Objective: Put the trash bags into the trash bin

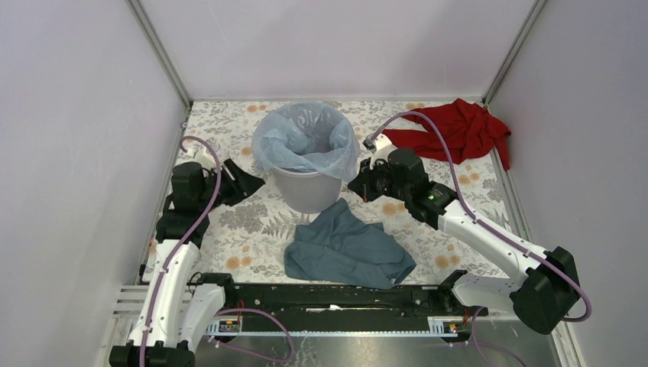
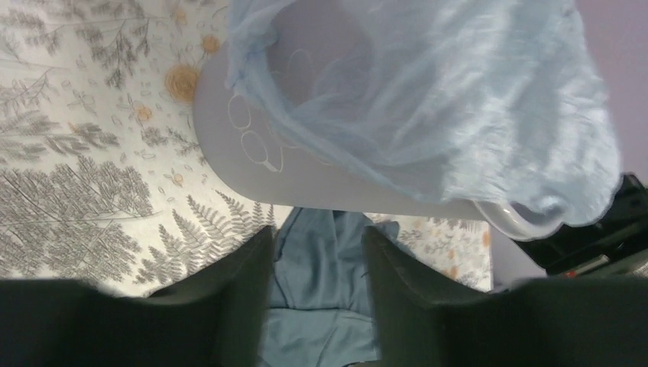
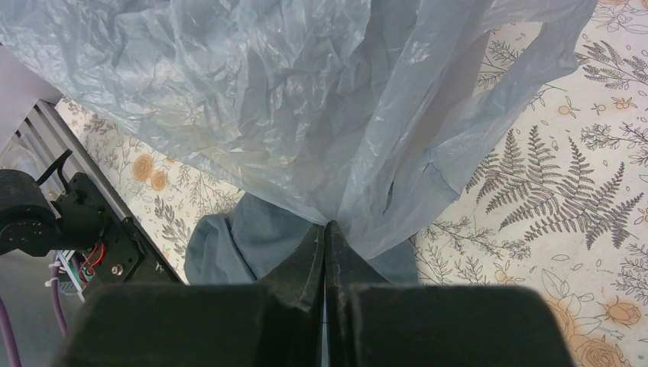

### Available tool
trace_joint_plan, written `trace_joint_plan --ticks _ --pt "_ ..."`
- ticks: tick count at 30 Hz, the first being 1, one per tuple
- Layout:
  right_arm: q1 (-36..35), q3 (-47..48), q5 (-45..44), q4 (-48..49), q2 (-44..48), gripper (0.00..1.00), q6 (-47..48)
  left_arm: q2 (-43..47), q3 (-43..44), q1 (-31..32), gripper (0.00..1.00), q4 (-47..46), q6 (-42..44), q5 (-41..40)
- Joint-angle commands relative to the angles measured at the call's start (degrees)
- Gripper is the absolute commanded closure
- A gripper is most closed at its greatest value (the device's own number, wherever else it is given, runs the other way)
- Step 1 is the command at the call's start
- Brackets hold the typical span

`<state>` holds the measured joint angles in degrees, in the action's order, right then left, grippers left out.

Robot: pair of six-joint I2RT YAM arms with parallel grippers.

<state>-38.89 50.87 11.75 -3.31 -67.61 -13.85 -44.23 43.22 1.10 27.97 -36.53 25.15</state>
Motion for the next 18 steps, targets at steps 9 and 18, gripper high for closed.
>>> trace_joint_plan --ticks 9,18 --pt "-0.22 1.53 2.06 1.89 0.20 1.00 -0.26 -7.16 12.08 0.05 0.09 -9.28 -2.84 -0.49" --pt "-0.22 1.10 1.54 1.86 0.58 1.00 -0.30 -6.44 5.60 0.04 0.72 -13.15 -4.87 2.84"
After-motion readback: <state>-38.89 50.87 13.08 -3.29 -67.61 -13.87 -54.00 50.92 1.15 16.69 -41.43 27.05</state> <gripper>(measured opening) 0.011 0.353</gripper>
